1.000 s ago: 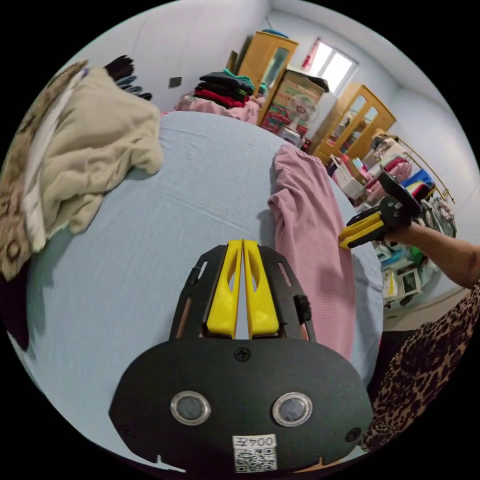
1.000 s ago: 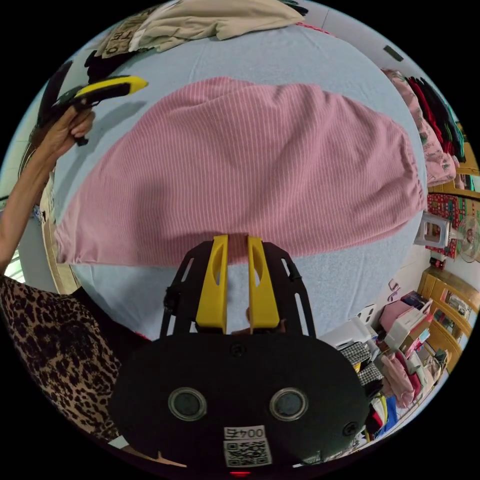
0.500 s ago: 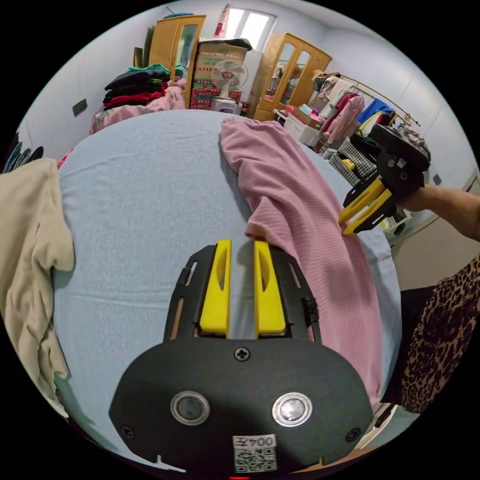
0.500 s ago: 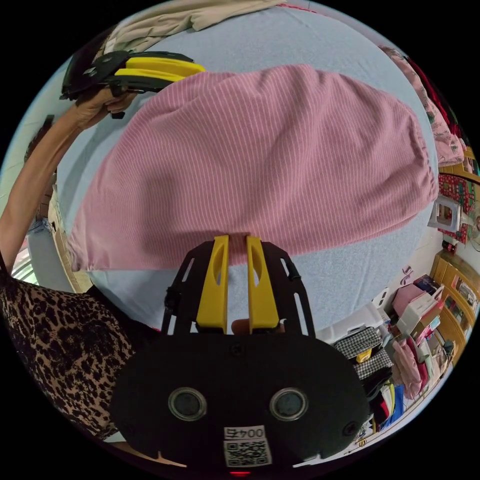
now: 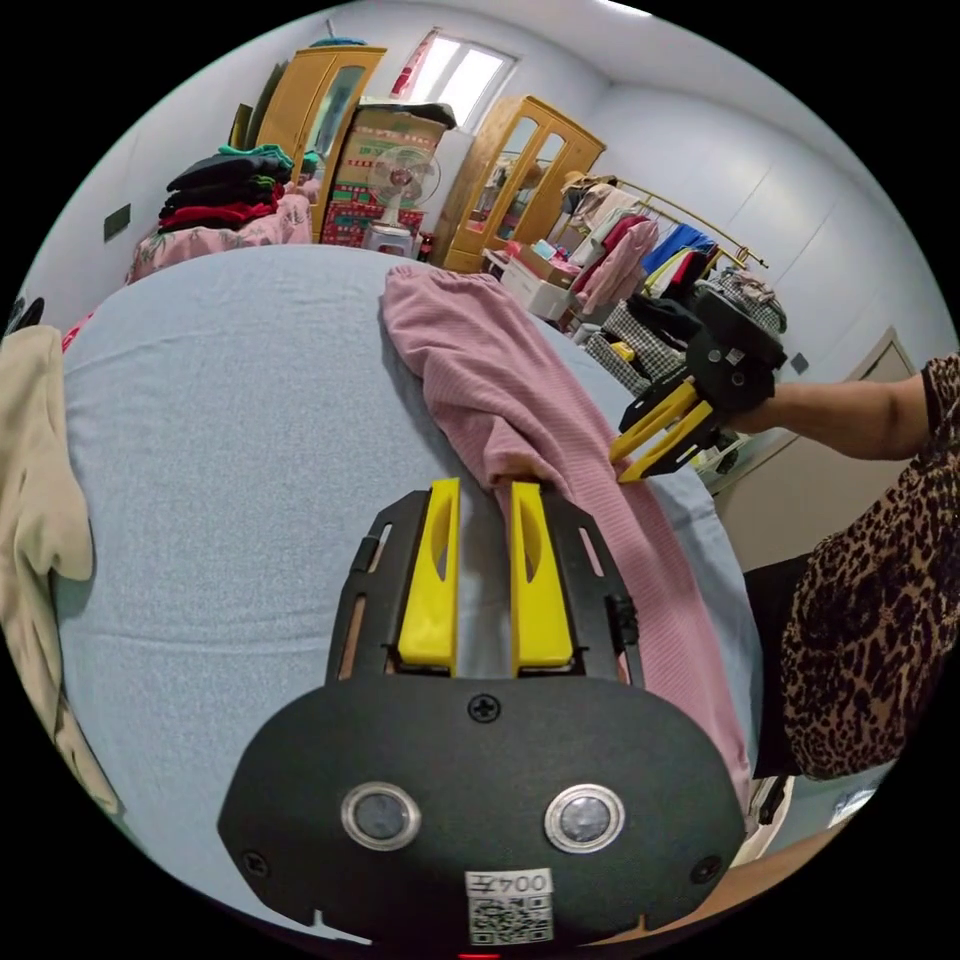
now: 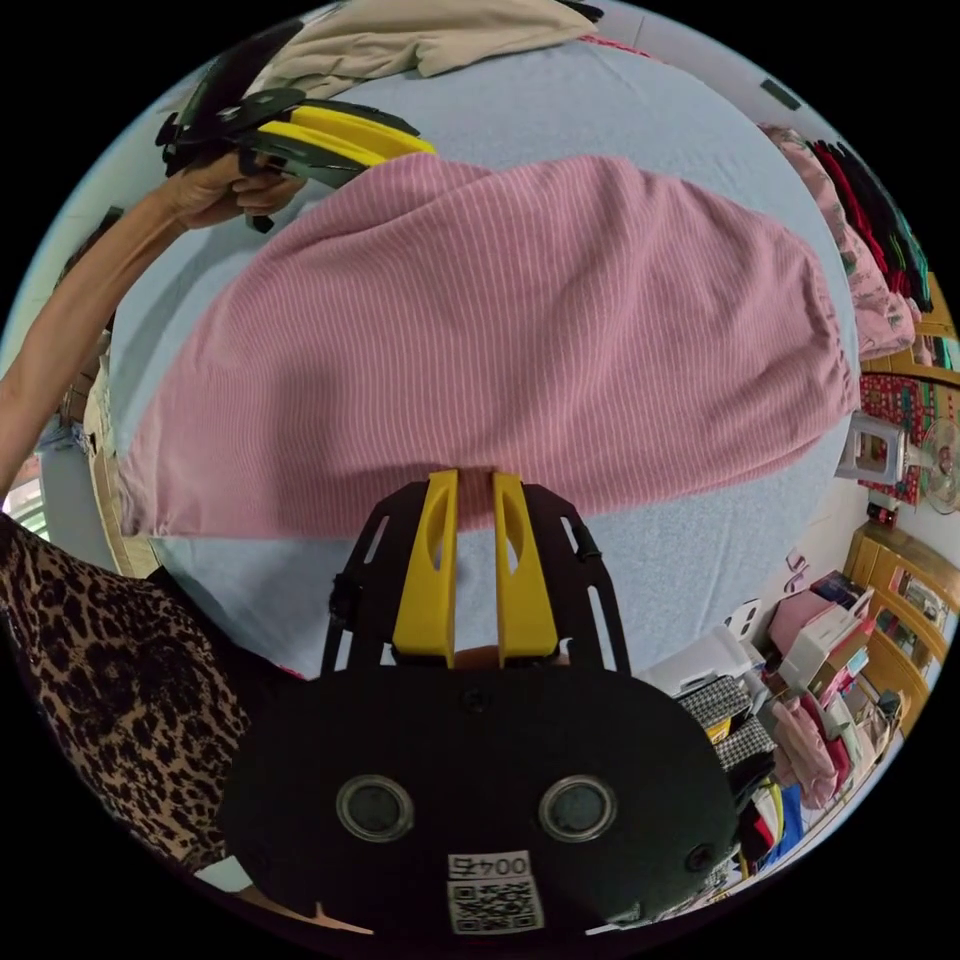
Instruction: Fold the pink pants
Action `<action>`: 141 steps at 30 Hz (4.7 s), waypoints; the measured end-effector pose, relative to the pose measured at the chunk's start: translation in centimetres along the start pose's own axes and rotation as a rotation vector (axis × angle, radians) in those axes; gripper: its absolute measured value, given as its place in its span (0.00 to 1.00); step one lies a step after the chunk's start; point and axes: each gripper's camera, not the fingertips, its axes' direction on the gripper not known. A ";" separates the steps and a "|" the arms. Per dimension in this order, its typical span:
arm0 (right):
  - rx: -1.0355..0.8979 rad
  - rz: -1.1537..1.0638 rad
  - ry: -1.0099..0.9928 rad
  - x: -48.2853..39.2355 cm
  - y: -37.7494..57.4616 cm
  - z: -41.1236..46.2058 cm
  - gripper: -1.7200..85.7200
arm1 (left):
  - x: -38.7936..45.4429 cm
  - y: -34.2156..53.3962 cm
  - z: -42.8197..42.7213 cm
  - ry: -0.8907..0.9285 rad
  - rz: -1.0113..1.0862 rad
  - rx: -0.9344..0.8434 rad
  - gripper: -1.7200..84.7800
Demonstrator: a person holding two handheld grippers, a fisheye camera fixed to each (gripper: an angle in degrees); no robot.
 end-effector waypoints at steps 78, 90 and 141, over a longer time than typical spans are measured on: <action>0.060 0.054 -0.138 1.7 10.9 -4.2 0.09 | -10.3 3.8 -4.4 -0.222 -0.604 0.053 0.04; 0.094 0.051 -0.147 5.8 17.8 -9.5 0.08 | -1.9 6.9 -7.9 -0.345 -0.637 0.251 0.07; 0.563 0.676 -0.328 42.1 42.5 -35.8 0.10 | 15.7 8.8 11.7 -0.557 -0.671 0.124 0.03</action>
